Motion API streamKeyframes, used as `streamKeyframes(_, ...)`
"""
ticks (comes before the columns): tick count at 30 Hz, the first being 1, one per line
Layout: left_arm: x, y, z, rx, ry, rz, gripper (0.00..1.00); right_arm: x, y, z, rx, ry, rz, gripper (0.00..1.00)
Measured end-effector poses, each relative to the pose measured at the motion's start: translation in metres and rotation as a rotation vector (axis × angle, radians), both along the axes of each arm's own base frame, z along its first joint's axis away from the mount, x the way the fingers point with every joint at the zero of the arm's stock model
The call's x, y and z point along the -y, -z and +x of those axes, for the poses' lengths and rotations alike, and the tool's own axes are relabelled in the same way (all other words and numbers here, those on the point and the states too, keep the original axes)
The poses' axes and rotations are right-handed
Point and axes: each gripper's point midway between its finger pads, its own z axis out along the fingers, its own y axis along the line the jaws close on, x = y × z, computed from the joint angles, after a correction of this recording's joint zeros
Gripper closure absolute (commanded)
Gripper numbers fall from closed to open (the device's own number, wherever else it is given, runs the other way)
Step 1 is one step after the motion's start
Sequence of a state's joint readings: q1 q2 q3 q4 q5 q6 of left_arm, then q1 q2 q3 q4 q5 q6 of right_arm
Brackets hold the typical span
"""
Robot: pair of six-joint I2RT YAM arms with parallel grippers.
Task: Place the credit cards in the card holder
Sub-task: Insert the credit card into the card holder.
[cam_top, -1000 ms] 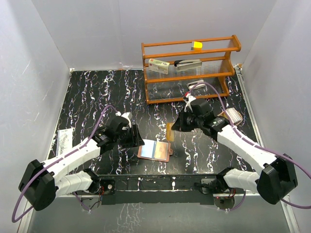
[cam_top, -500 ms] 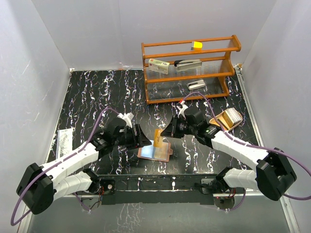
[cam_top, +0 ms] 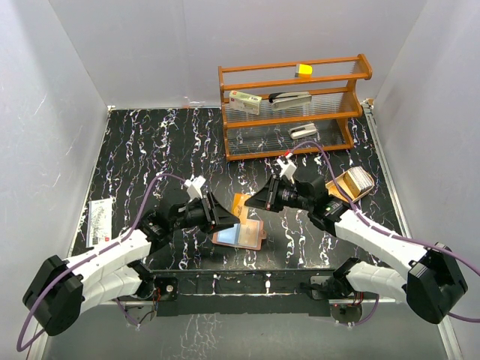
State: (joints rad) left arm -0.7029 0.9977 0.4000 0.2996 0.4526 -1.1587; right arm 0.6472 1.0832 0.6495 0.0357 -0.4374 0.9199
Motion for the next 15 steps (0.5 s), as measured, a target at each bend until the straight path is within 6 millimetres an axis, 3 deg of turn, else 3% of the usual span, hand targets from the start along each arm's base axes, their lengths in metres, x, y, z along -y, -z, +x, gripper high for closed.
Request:
streamKeyframes(5, -0.01, 0.004, 0.005, 0.008, -0.043, 0.086, 0.49, 0.005, 0.02, -0.002, -0.052, 0.033, -0.024, 1.0)
streamKeyframes(9, -0.028, 0.012, 0.016, 0.05, -0.108, 0.221, 0.51, 0.014, 0.051, -0.004, -0.102, 0.072, -0.078, 1.0)
streamKeyframes(15, -0.055, 0.051, 0.018, 0.037, -0.154, 0.414, 0.56, 0.022, 0.101, -0.005, -0.191, 0.108, -0.17, 1.0)
